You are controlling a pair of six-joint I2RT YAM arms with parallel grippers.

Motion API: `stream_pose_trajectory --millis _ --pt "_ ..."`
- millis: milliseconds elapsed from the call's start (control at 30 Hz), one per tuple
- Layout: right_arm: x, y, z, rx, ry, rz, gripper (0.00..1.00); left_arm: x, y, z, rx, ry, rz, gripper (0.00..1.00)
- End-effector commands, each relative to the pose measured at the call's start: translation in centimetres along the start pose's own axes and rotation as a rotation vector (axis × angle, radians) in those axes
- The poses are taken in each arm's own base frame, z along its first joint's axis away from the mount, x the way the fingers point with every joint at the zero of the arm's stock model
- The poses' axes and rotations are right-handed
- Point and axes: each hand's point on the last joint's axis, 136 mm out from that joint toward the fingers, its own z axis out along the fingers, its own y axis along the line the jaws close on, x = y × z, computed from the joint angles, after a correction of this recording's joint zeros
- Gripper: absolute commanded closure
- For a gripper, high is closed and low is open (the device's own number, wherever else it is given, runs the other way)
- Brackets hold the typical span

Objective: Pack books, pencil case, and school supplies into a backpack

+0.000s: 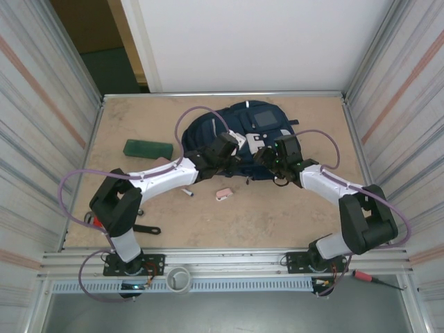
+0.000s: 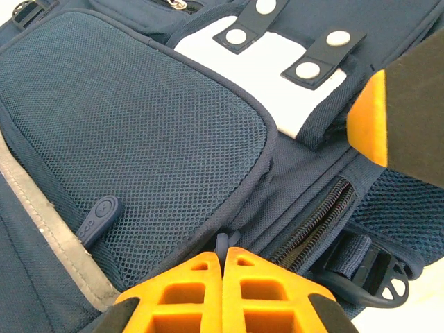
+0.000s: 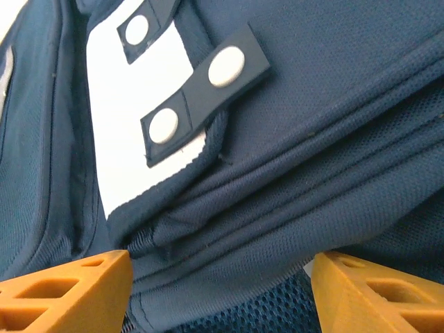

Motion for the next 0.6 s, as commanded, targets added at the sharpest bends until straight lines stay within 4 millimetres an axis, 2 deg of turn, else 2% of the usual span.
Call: stream_pose_trajectory --millis 0,100,200,400,567 --pt "-0.4 -0.6 1.0 0.001 -0.03 0.117 0.33 -3.8 -1.3 -2.1 0.06 -0.129 -0.03 1.0" --pt "-0.5 -1.5 1.5 0.014 -0.067 0.174 0.35 -3.5 -1.6 -2.0 0.083 -0.136 -0.026 1.0" --pt "-0.6 -1.8 2.1 0.02 -0.086 0.196 0.43 -3.4 -1.8 -2.0 0.095 -0.141 -0.017 1.0" --pt "-2.0 -1.8 1.5 0.024 -0.151 0.188 0.79 -2.9 -0.5 -1.6 0.038 -0.128 -0.009 1.0" --pt "-3.5 -1.9 0.0 0.02 -0.204 0.162 0.96 -2.5 1.7 -1.8 0.018 -0.129 -0.051 1.0"
